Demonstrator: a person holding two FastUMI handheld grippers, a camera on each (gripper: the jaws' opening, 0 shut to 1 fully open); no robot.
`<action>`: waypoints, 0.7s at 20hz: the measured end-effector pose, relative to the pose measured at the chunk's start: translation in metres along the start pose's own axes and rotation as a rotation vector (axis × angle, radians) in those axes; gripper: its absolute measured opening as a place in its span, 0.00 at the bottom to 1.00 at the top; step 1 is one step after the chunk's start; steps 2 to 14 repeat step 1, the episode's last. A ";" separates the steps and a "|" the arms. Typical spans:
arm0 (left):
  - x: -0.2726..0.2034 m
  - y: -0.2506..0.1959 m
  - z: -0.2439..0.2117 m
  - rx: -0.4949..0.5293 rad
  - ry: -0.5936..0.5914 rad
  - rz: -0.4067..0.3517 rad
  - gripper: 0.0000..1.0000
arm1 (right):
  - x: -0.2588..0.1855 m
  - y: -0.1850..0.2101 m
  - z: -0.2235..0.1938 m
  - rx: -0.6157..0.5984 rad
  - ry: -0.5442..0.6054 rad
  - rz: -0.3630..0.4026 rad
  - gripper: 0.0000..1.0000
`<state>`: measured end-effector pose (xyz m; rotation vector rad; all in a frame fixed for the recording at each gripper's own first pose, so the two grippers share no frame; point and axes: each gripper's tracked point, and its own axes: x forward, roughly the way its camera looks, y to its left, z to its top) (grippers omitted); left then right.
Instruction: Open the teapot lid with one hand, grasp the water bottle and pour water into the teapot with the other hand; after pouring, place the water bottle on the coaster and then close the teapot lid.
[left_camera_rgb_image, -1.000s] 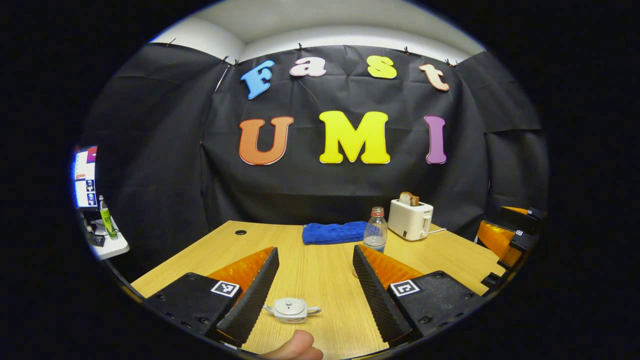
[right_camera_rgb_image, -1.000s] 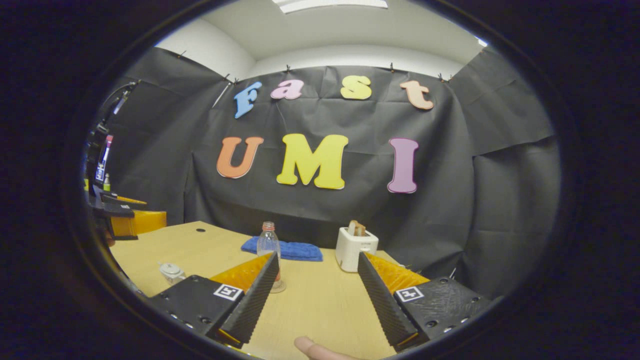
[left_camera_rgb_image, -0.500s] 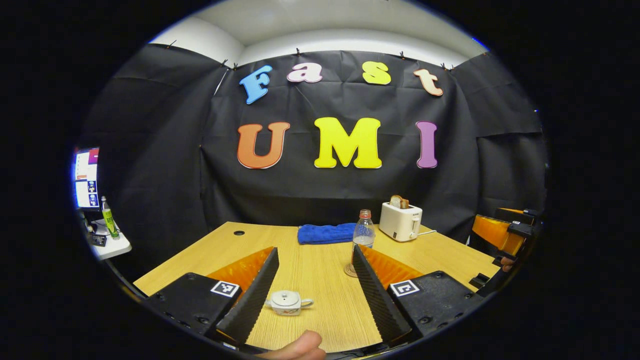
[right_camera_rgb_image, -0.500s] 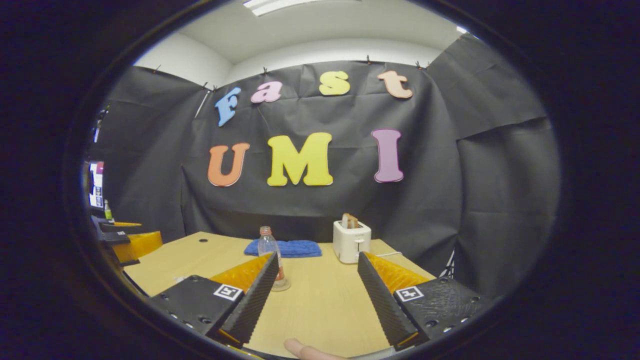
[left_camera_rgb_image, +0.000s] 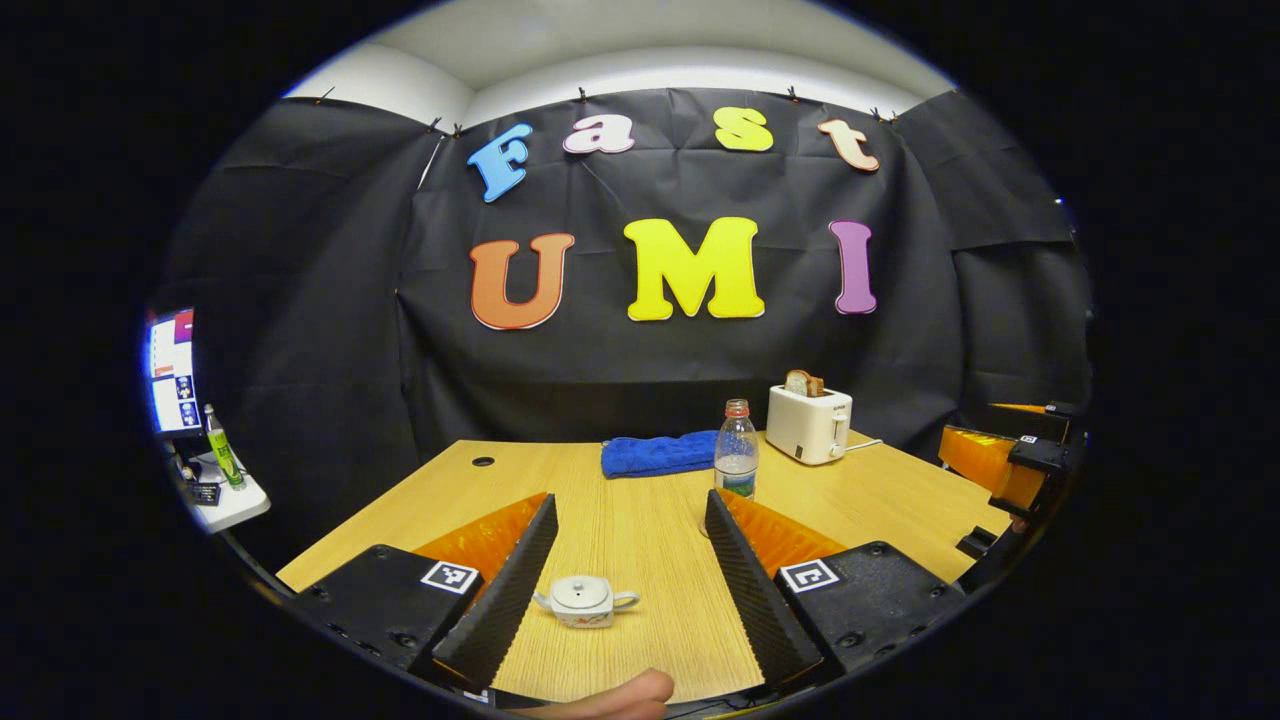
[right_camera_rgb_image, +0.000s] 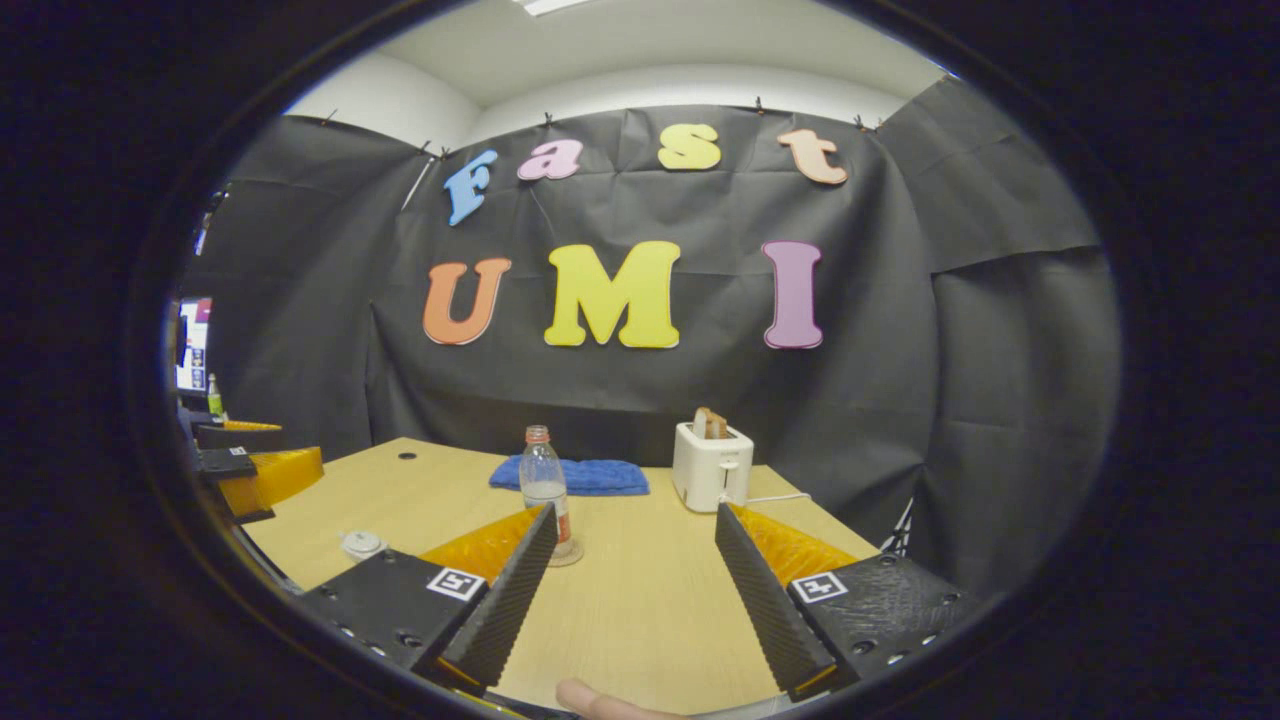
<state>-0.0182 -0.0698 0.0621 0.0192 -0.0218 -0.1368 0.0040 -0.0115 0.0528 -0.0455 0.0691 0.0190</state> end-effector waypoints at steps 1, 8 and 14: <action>0.001 0.000 -0.002 0.003 0.001 0.002 0.94 | 0.001 0.000 0.000 0.001 0.002 0.000 0.95; 0.001 0.000 -0.002 0.003 0.001 0.002 0.94 | 0.001 0.000 0.000 0.001 0.002 0.000 0.95; 0.001 0.000 -0.002 0.003 0.001 0.002 0.94 | 0.001 0.000 0.000 0.001 0.002 0.000 0.95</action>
